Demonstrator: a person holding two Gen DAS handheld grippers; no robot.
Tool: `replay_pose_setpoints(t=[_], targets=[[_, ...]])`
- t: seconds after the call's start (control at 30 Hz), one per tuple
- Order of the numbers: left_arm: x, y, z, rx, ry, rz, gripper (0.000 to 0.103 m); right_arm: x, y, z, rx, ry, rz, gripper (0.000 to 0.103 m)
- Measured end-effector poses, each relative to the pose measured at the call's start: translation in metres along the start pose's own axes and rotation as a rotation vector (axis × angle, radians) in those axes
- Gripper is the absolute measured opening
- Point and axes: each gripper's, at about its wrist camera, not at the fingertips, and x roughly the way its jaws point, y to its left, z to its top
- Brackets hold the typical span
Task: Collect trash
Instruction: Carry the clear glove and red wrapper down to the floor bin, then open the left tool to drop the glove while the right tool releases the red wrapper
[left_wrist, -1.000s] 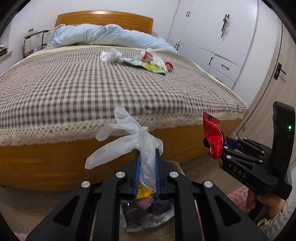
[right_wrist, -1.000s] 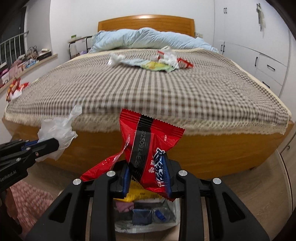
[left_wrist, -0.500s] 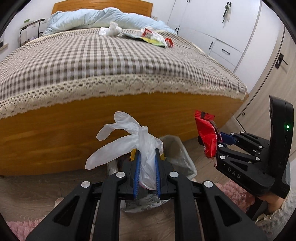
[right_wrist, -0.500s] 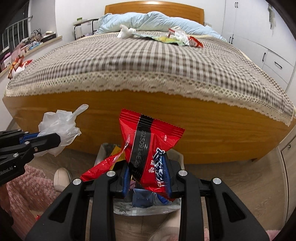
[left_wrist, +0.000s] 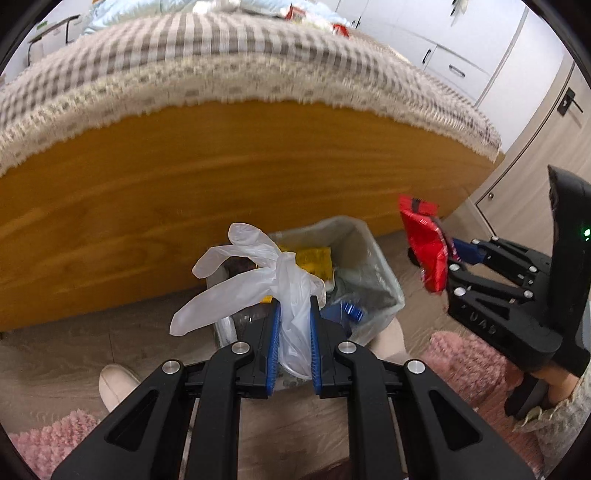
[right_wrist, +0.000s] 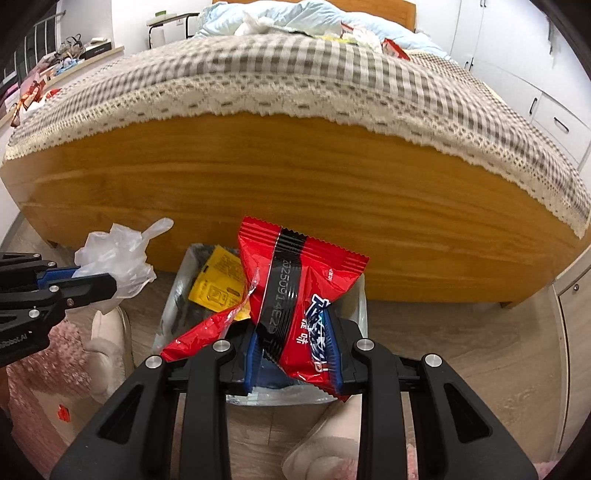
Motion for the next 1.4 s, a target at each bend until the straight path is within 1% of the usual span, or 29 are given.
replay_pose_setpoints(t=[0.2,0.37,0.5,0.57,0.63,0.9,1.03,1.13,1.2,1.27,1.3,1.37,1.4], targets=[[0.031,0.003,-0.005,-0.002,0.081,0.031,0.011,0.017,0.0,-0.013,-0.019,0.054,-0.009,0.029],[0.05,0.004,-0.01,-0.008,0.135,0.028,0.011,0.029,-0.004,-0.025,-0.022,0.095,-0.014,0.029],[0.059,0.006,-0.016,-0.017,0.168,0.024,0.011,0.034,-0.015,-0.031,0.017,0.12,-0.01,0.029],[0.063,0.005,-0.018,-0.023,0.181,0.015,0.011,0.036,-0.021,-0.031,0.043,0.126,-0.01,0.029],[0.067,0.007,-0.021,-0.027,0.2,0.006,0.011,0.039,-0.021,-0.021,0.059,0.132,-0.013,0.029],[0.089,0.009,-0.024,-0.045,0.274,-0.013,0.011,0.059,-0.038,-0.021,0.149,0.194,0.02,0.029],[0.103,0.006,-0.024,-0.067,0.313,-0.053,0.011,0.063,-0.042,-0.02,0.166,0.207,0.03,0.029],[0.115,-0.002,-0.026,-0.054,0.347,-0.08,0.013,0.066,-0.043,-0.02,0.167,0.212,0.036,0.029],[0.118,-0.005,-0.027,-0.04,0.358,-0.081,0.02,0.068,-0.044,-0.02,0.169,0.216,0.039,0.029],[0.121,-0.005,-0.026,-0.045,0.364,-0.067,0.048,0.069,-0.045,-0.019,0.172,0.221,0.039,0.029],[0.122,-0.004,-0.026,-0.055,0.365,-0.06,0.053,0.07,-0.046,-0.019,0.173,0.224,0.039,0.029],[0.123,-0.002,-0.025,-0.073,0.368,-0.066,0.056,0.072,-0.046,-0.019,0.177,0.231,0.042,0.029],[0.123,0.0,-0.024,-0.088,0.373,-0.063,0.06,0.072,-0.046,-0.018,0.176,0.233,0.043,0.029]])
